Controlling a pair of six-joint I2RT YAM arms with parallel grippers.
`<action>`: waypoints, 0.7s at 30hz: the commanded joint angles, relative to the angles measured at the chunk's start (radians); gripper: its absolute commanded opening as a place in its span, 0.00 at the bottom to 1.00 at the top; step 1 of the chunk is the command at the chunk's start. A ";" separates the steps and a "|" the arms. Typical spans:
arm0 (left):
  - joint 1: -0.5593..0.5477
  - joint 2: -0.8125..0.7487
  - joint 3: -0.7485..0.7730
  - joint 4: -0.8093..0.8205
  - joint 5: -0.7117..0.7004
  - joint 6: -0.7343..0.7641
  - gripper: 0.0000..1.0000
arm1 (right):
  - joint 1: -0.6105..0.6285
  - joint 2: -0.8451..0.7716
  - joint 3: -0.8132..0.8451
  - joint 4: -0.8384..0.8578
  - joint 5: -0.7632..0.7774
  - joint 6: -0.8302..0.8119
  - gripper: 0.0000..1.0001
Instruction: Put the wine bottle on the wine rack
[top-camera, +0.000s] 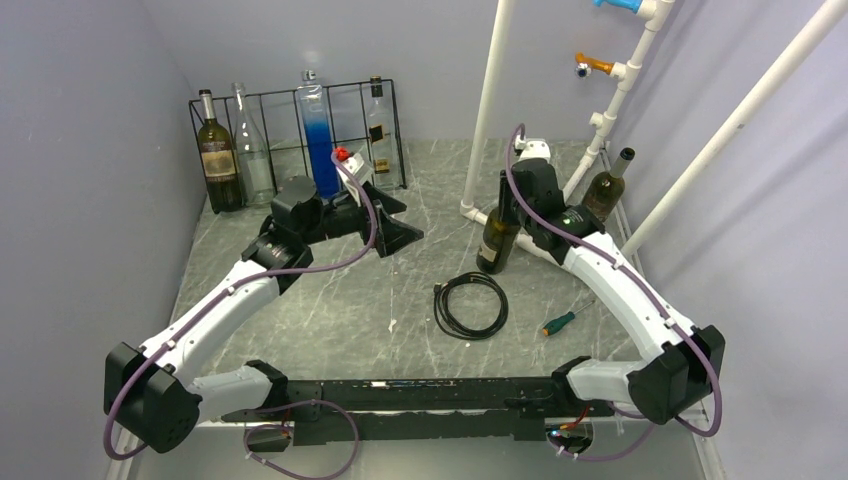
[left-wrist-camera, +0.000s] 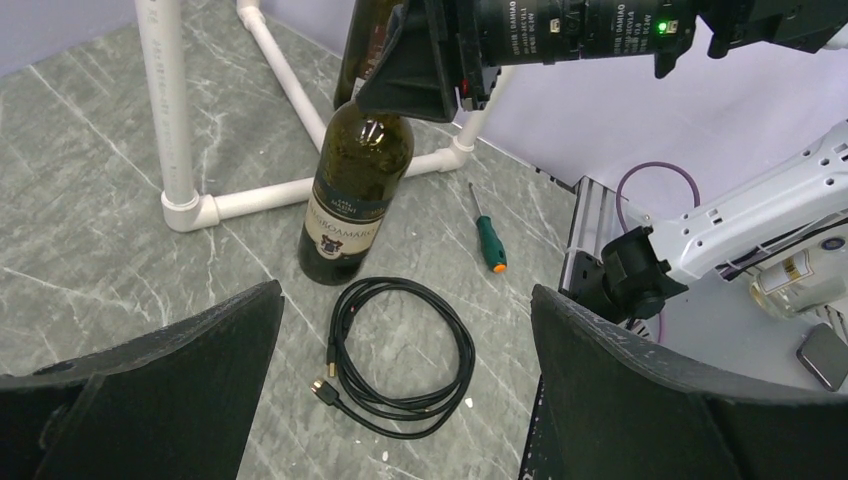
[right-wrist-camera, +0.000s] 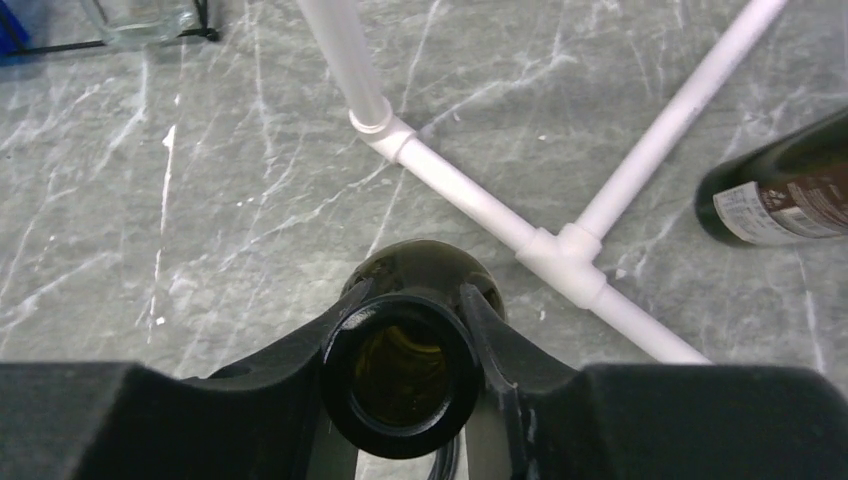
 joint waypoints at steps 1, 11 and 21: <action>-0.006 0.002 0.057 -0.005 -0.010 0.006 0.99 | 0.012 -0.053 -0.021 -0.015 0.044 -0.004 0.30; -0.006 0.016 0.031 0.036 -0.020 -0.023 0.99 | 0.012 -0.164 -0.031 0.024 -0.022 0.014 0.07; -0.006 0.047 0.054 0.001 -0.039 -0.008 0.99 | 0.009 -0.249 0.003 0.034 -0.057 0.041 0.00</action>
